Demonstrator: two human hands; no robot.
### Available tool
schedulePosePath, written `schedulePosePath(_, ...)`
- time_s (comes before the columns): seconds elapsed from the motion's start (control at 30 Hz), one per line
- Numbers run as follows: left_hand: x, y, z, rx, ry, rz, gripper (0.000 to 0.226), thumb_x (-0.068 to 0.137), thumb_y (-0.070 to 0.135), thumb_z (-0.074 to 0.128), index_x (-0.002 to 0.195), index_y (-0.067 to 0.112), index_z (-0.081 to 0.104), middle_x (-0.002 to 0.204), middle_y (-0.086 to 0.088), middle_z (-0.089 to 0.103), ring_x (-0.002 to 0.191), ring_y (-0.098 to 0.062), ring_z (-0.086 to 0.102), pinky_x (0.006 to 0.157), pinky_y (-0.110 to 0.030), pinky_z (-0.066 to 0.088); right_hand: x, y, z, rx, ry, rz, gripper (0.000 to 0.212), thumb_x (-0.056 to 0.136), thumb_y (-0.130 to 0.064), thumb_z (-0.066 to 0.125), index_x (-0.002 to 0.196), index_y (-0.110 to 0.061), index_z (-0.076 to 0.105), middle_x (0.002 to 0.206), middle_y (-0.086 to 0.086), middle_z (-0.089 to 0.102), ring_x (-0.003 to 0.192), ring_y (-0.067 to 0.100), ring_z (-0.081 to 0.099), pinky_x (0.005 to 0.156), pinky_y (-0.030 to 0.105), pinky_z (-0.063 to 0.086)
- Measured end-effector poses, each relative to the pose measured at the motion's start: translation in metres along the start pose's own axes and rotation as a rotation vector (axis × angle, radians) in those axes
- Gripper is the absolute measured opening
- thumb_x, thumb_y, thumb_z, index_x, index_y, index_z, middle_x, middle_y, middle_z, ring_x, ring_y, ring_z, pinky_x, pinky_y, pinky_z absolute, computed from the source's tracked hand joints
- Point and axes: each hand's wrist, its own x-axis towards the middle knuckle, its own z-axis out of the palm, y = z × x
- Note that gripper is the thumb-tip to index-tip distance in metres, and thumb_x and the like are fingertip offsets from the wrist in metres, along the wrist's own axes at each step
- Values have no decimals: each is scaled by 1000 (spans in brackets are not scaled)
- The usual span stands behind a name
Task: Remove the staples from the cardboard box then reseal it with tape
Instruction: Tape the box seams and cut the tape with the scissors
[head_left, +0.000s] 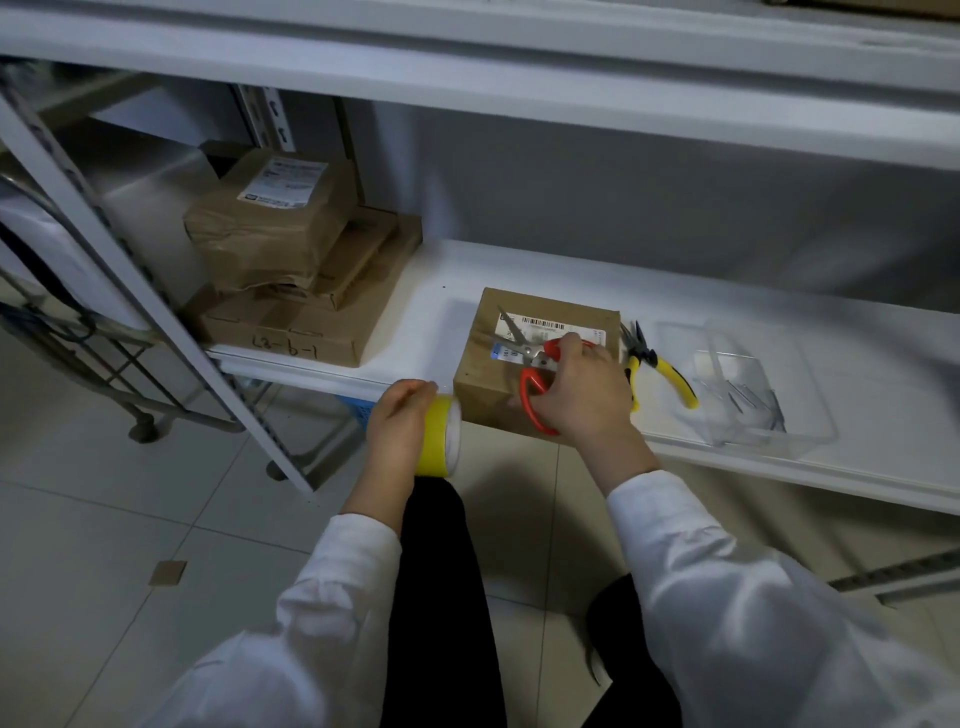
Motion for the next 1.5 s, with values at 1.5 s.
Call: schedulePosePath(1.5,87,0,45,170,-207,36,34,89,40,57,113,16,62,107,-9,67,90,-16,66,78,-25,50,3,15,3,195,-93,17,83,69,-47,77,133,-14,37,135,5,46,129,24,37,103,32,37)
